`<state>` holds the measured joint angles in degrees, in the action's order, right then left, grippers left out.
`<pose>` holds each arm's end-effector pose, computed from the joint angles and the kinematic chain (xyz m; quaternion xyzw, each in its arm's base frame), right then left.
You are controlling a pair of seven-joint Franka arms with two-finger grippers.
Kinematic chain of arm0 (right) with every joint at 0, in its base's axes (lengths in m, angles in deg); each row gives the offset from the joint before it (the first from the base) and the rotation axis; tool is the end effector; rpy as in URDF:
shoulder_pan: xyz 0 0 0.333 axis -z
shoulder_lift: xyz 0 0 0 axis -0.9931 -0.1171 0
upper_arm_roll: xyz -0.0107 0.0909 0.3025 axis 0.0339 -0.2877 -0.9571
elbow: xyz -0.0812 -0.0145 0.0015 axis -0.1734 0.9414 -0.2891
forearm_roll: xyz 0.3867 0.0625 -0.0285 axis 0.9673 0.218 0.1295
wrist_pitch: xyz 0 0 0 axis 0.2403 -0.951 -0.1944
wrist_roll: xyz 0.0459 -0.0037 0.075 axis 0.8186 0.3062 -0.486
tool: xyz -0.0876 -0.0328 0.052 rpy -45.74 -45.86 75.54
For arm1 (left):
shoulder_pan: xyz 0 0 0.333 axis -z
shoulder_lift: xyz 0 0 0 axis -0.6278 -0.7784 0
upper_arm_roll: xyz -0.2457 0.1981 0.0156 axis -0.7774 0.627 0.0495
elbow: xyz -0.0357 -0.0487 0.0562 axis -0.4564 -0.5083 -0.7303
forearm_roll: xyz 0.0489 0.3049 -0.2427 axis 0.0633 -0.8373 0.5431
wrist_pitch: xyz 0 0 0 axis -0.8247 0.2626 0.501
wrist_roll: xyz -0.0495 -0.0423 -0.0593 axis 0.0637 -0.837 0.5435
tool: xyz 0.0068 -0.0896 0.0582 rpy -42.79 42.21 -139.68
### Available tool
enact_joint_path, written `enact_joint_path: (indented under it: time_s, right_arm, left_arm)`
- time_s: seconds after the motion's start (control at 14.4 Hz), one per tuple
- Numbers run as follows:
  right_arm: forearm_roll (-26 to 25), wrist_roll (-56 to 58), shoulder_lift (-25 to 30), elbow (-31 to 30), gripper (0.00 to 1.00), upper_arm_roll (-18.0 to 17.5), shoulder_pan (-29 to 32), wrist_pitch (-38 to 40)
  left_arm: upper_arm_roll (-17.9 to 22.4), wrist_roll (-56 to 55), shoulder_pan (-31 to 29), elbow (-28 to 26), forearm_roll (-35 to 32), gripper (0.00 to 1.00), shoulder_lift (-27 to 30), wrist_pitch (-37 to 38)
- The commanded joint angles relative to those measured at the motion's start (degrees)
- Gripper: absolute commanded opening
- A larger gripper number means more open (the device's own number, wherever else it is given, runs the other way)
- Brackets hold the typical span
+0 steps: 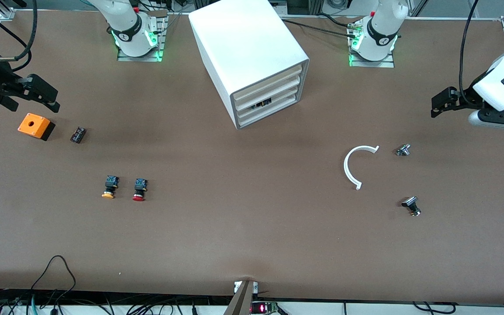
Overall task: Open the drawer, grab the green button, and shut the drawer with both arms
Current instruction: 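Move the left gripper toward the drawer handle while the right gripper rises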
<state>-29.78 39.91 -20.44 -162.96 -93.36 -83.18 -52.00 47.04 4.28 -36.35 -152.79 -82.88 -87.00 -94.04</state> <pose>0.5698 0.0626 0.6556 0.9993 -0.0089 0.0350 0.0051 0.5560 -0.0242 0.5826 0.9982 -0.0573 -0.0158 0.0007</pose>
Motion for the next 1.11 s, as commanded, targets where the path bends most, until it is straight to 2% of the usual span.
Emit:
enact_joint_path:
  time_s: [0.0,0.35,0.7,0.83,1.04]
  right_arm:
    - [-0.4,-0.4,0.3,0.0,0.99,0.0,0.0,0.6]
    - [-0.1,1.1,0.1,0.2,0.99,0.1,0.2,0.8]
    - [0.0,1.1,-0.9,-1.2,0.99,0.1,0.0,2.4]
    - [0.0,1.1,-3.2,-1.2,0.99,-0.1,0.0,2.9]
    - [-0.1,1.1,-7.5,-1.5,0.99,-0.1,-0.5,2.6]
  left_arm:
    - [0.2,0.5,0.1,2.2,0.1,1.0,-1.0,1.6]
    - [0.2,1.4,0.0,2.2,0.1,1.0,-1.0,1.8]
    - [0.2,1.5,-0.1,2.0,0.4,1.0,-1.0,5.8]
    - [0.1,1.4,0.4,2.0,0.6,1.0,-1.0,9.0]
    - [0.1,1.5,0.9,2.0,9.5,1.0,-2.5,15.9]
